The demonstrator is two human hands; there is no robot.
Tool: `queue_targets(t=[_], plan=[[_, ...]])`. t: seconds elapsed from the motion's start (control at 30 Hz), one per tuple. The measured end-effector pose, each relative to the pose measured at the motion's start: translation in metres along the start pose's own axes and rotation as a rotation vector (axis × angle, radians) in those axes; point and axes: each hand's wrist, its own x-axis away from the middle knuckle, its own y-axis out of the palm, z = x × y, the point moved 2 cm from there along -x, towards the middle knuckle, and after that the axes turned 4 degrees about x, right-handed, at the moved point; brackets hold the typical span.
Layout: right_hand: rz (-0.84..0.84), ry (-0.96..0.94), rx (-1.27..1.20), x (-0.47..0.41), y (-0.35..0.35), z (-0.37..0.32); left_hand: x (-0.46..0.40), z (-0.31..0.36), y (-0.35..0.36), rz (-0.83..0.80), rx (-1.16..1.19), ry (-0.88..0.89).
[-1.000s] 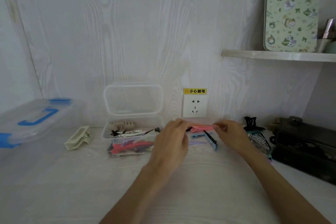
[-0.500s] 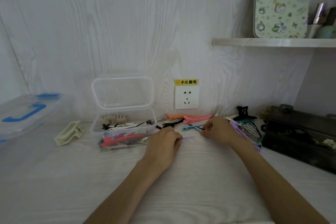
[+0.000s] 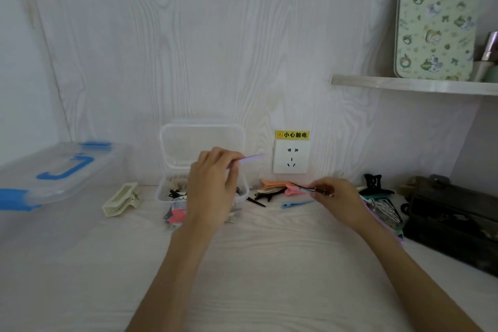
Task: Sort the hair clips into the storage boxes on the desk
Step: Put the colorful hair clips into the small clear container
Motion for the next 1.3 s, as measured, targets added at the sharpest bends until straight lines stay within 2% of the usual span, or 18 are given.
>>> queue_targets(t=[0.1, 0.27, 0.43, 0.53, 0.63, 0.67, 0.73, 0.8, 0.9, 1.0, 1.07, 1.13, 1.2, 1.3], plan=[[0.086, -0.068, -0.128, -0.003, 0.000, -0.030, 0.000, -0.028, -0.014, 0.009, -0.137, -0.174], [-0.028, -0.270, -0.318, -0.008, 0.031, -0.103, 0.004, -0.047, -0.024, 0.039, -0.257, -0.405], [-0.199, -0.417, -0.163, -0.010, 0.066, -0.132, 0.008, -0.054, -0.020, 0.012, -0.300, -0.445], [-0.082, -0.349, -0.175, -0.014, 0.053, -0.112, 0.005, -0.040, -0.018, 0.091, -0.267, -0.380], [0.021, -0.218, -0.078, -0.020, 0.037, -0.069, 0.001, -0.002, -0.013, 0.190, -0.163, -0.130], [0.020, -0.190, -0.025, -0.020, 0.033, -0.054, 0.003, 0.011, -0.007, 0.163, -0.107, -0.047], [-0.053, -0.159, 0.092, -0.017, 0.032, -0.023, 0.010, 0.032, 0.013, -0.006, -0.022, 0.071], [-0.188, -0.119, 0.262, -0.011, 0.035, 0.002, 0.020, 0.043, 0.042, -0.204, -0.085, 0.144], [-0.343, -0.022, 0.336, -0.007, 0.038, 0.016, 0.029, 0.043, 0.081, -0.437, -0.366, 0.201], [-0.298, -0.041, 0.419, -0.009, 0.034, 0.013, 0.027, 0.035, 0.093, -0.649, -0.850, 0.165], [-0.236, -0.089, 0.480, -0.009, 0.031, 0.012, 0.023, 0.035, 0.095, -0.733, -1.018, 0.154], [-0.199, -0.125, 0.499, -0.006, 0.030, 0.012, 0.021, 0.037, 0.098, -0.784, -1.053, 0.098], [-0.174, -0.161, 0.494, -0.004, 0.028, 0.009, 0.018, 0.041, 0.098, -0.778, -1.041, 0.062], [-0.168, -0.212, 0.452, -0.005, 0.023, 0.007, 0.017, 0.052, 0.088, -0.727, -0.898, 0.074]])
